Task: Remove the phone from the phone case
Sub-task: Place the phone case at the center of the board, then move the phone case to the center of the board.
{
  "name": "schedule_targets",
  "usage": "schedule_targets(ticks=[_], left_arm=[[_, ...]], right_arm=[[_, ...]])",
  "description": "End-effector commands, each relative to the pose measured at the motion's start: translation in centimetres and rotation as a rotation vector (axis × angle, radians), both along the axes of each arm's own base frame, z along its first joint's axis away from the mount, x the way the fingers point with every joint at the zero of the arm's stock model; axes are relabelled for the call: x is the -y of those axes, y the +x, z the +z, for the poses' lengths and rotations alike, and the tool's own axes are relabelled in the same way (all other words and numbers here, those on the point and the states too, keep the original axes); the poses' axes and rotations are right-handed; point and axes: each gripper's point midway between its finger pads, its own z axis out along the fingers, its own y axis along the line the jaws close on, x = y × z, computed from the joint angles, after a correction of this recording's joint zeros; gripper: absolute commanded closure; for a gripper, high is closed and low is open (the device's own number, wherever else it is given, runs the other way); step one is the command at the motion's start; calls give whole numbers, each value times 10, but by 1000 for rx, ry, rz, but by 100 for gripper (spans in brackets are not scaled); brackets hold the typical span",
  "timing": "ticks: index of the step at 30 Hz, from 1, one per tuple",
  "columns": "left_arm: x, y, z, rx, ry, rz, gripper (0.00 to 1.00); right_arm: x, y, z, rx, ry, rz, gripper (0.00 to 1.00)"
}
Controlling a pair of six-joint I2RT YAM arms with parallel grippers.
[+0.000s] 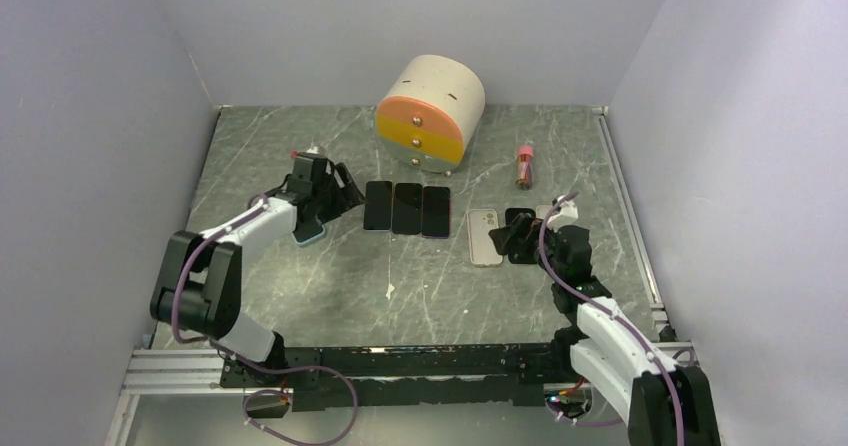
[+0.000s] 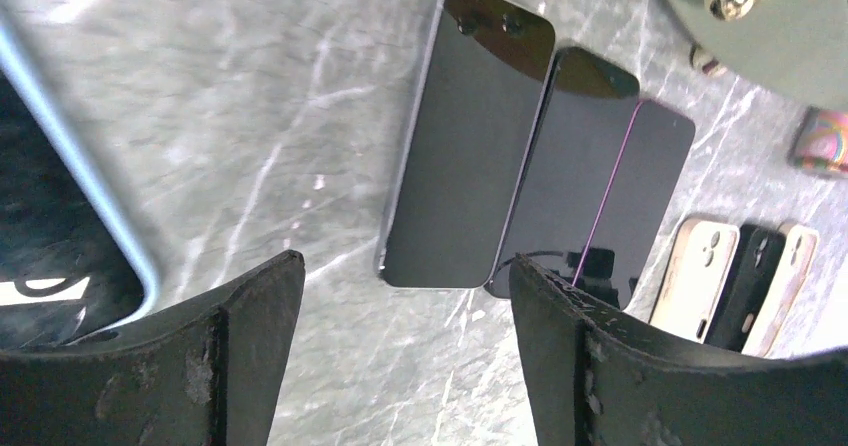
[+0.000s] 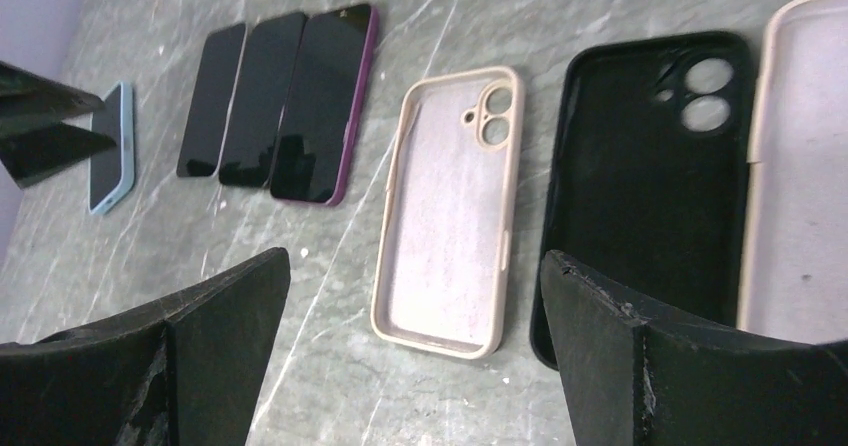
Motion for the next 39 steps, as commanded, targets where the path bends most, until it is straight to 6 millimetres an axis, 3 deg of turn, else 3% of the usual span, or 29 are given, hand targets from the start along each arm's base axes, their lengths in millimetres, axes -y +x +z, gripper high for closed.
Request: schedule_targets(ticks=[1, 8, 13, 20, 25, 35, 39], left_arm=[[-33, -9, 9, 0, 0, 160, 20], [-72, -27, 16, 26, 50, 321, 15], [-88, -36, 27, 75, 82, 382, 12], [-98, -42, 27, 120, 114, 400, 6], [-101, -43, 31, 146, 118, 407, 6], [-99, -43, 33, 162, 113, 392, 6], [-98, -42, 32, 161, 113, 383, 6]], right_arm=[[-31, 9, 26, 48, 22, 139, 1], [-61, 12, 13, -35, -152, 209, 1], [-86, 15, 9, -92, -170, 264, 1], [-119, 20, 0, -169, -166, 266, 1], [-125, 24, -21, -245, -218, 259, 1], [-136, 31, -38, -316, -245, 274, 1], [-128, 32, -47, -348, -284, 243, 1]])
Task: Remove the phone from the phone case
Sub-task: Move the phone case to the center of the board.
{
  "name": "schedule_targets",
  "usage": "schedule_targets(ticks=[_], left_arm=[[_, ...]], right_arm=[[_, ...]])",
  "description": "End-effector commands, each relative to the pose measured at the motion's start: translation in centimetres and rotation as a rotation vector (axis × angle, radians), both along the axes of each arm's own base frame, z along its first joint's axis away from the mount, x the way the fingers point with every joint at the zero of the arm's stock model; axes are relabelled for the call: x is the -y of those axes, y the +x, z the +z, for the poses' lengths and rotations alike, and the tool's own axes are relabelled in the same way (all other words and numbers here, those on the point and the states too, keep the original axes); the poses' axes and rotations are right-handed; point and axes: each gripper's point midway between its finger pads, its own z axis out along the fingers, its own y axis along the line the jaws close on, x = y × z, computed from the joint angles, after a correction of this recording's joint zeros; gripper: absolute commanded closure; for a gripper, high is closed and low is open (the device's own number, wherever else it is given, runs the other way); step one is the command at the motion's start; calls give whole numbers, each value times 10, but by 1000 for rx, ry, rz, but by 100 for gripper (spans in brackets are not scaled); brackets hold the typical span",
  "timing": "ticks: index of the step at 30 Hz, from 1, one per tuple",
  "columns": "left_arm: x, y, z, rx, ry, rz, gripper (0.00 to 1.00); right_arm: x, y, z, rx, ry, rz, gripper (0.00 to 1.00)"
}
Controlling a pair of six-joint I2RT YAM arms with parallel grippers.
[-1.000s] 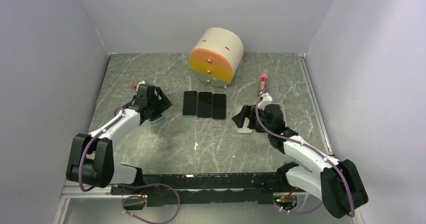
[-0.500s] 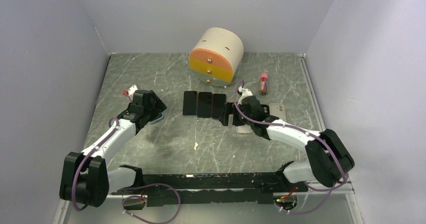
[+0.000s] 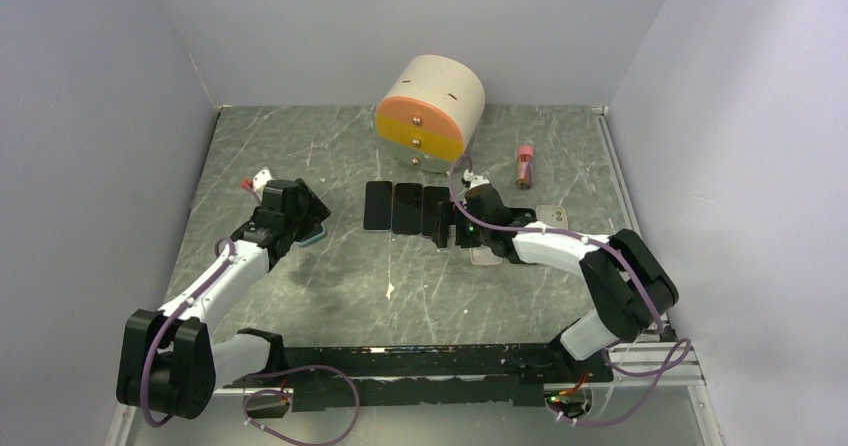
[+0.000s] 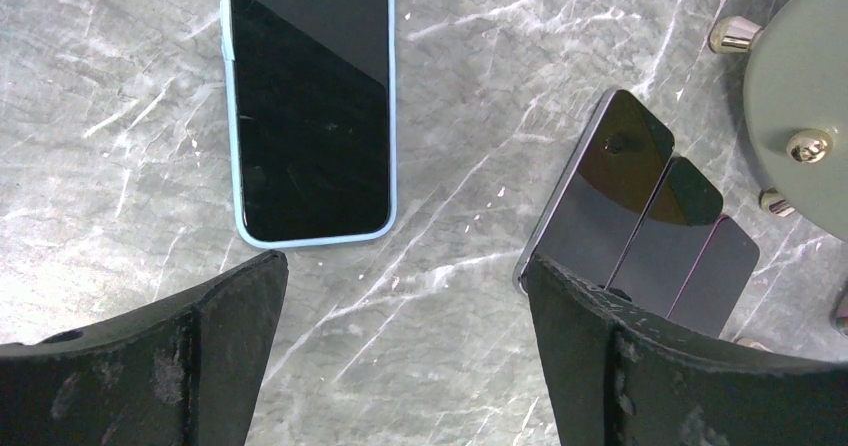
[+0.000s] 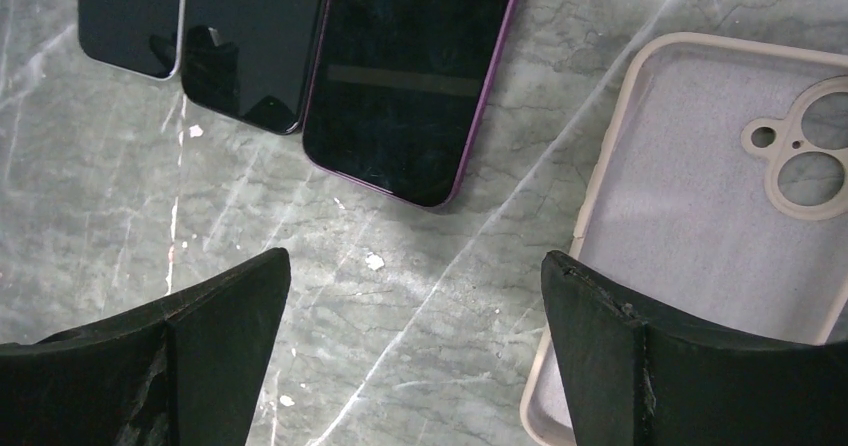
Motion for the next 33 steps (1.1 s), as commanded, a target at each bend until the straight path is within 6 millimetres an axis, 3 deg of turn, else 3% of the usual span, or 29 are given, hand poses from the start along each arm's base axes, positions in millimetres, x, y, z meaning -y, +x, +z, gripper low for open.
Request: schedule_targets(ticks=[1, 9, 18, 26, 29, 33], left_arm=[[-1, 7, 9, 51, 9, -7, 6], [-1, 7, 8, 45, 11, -7, 6], [2, 9, 8, 40, 5, -19, 6], [0, 8, 8, 36, 9, -11, 6], [-2, 9, 6, 19, 13, 1, 6], [-5, 9, 3, -6, 21, 27, 6]], right_arm=[[3, 12, 5, 20, -34, -46, 1], [33, 13, 0, 31, -158, -133, 1], [45, 17, 1, 53, -157, -236, 1], [70, 17, -2, 54, -174, -307, 1], [68, 18, 3, 64, -154, -290, 1], [47, 20, 22, 107, -51, -206, 1]])
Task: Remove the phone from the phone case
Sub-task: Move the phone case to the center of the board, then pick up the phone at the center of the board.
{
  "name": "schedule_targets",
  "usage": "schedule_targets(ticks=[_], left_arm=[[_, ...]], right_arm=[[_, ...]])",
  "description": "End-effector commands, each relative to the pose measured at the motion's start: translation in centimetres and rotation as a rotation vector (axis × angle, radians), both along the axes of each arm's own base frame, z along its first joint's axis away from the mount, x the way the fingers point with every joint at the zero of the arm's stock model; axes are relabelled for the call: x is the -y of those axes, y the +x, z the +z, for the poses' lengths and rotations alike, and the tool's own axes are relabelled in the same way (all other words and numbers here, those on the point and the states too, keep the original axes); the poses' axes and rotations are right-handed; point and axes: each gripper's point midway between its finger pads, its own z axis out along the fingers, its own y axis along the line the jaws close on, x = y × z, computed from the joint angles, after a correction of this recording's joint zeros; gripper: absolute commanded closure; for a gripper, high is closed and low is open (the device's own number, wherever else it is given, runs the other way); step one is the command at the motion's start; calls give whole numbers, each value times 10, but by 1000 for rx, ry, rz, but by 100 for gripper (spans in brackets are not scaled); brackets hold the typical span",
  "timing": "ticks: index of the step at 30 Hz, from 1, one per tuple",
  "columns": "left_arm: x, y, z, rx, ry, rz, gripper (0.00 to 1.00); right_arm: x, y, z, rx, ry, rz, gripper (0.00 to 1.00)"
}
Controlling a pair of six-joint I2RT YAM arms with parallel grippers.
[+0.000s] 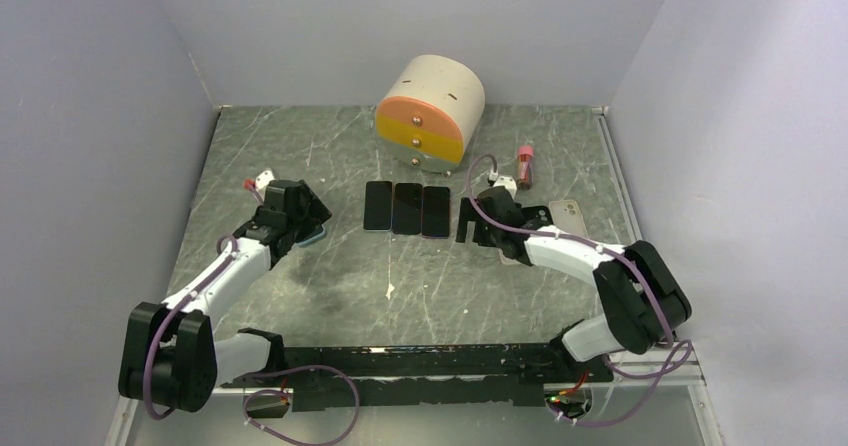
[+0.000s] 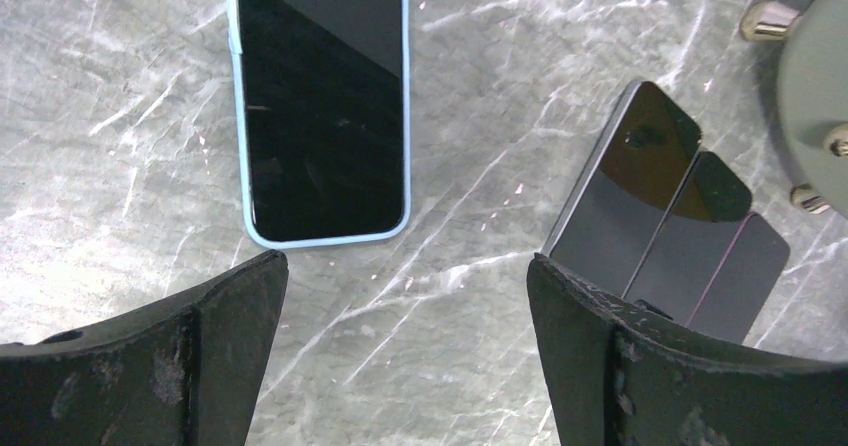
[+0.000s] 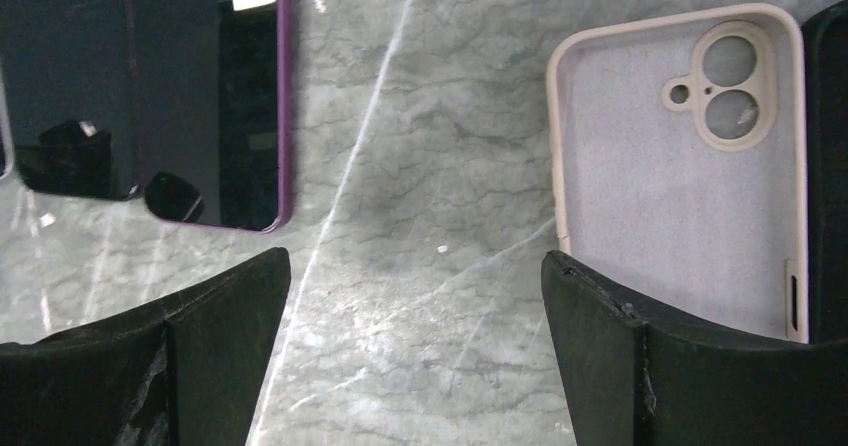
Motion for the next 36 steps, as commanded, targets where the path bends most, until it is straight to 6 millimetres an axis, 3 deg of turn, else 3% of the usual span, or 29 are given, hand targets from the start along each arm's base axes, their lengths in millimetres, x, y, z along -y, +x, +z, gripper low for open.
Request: schedule_targets(ticks=[1, 5, 10, 16, 23, 36], left_arm=[[-7, 7, 6, -9, 11, 48, 6], [-12, 6, 2, -73, 28, 82, 6], [-17, 12, -6, -143, 33, 115, 6], [-38, 17, -35, -301, 14, 184, 6], [-55, 40, -36, -451, 121, 113, 6], [-53, 65, -56, -612, 134, -13, 6]], right_arm=[[-22, 9, 34, 111, 117, 87, 1], [-31, 11, 61, 214, 201, 117, 1], [-22, 15, 84, 300, 182, 106, 1], [-7, 2, 113, 499, 245, 90, 1], [7, -14, 126, 607, 252, 104, 1], [15, -20, 137, 668, 254, 88, 1]])
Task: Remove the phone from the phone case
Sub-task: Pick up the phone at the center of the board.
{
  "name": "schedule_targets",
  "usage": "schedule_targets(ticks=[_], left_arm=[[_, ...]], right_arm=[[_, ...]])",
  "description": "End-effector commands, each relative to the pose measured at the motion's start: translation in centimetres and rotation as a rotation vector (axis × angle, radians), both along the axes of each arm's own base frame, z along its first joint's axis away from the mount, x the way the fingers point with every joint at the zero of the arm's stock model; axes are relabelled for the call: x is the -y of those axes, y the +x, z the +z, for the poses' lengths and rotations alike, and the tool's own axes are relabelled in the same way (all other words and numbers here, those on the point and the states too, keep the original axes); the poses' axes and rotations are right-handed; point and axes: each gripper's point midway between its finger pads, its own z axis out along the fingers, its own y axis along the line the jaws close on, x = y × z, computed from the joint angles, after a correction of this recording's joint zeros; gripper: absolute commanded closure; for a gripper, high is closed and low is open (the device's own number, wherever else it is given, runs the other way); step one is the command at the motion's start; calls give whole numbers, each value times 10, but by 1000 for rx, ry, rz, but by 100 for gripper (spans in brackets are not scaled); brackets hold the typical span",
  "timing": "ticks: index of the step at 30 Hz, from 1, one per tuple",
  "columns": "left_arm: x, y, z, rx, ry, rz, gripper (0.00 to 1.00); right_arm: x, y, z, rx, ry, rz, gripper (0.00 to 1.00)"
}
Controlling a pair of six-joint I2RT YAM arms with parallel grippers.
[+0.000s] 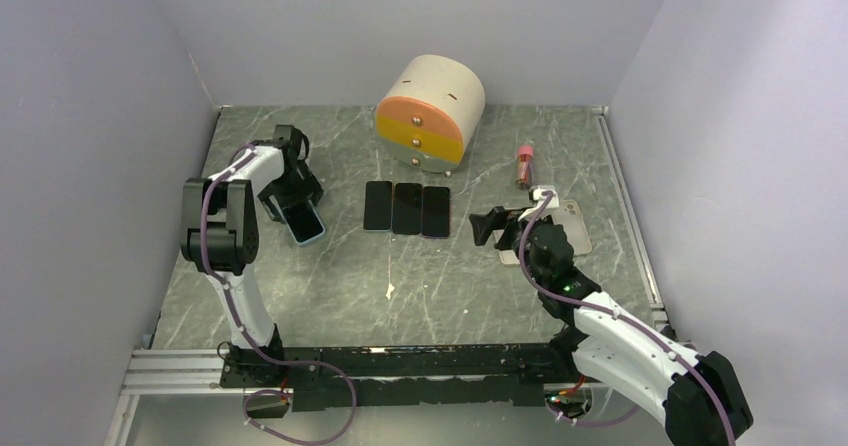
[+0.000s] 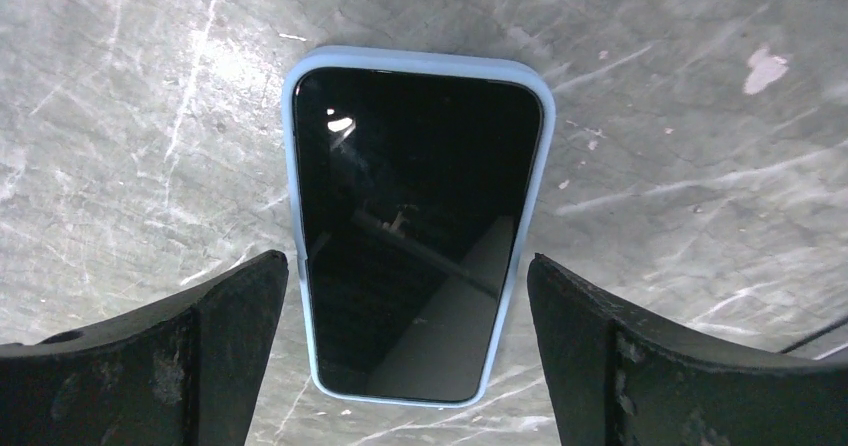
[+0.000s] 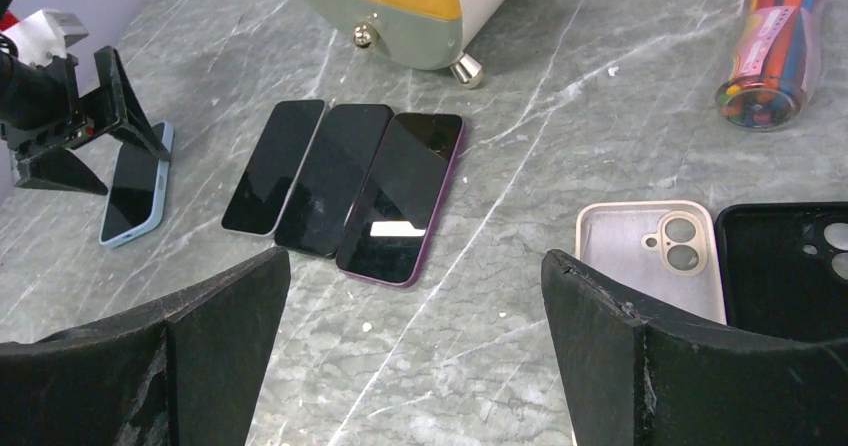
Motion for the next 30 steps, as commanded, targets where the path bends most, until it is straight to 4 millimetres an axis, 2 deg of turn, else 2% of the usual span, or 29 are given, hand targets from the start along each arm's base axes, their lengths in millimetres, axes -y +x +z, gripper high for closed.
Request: schedule_targets(ticks=[1, 14, 18, 22, 26, 30], left_arm=[[-2, 3, 6, -34, -18, -23, 6], [-2, -3, -17, -79, -74, -6, 6], [3, -7, -23, -62, -103, 6, 17], [9, -10, -23, -40, -137, 10, 32], [18, -10, -12, 34, -188, 13, 51], [32, -10, 2, 140, -272, 22, 62]], right_arm=[[3, 3, 14, 66, 12, -18, 1], [-1, 3, 13, 67, 14, -1, 1], [-1, 4, 12, 61, 23, -6, 1], [-4, 5, 11, 50, 24, 3, 1], [-21, 7, 6, -5, 22, 75, 1], [-44, 3, -4, -75, 61, 168, 1]])
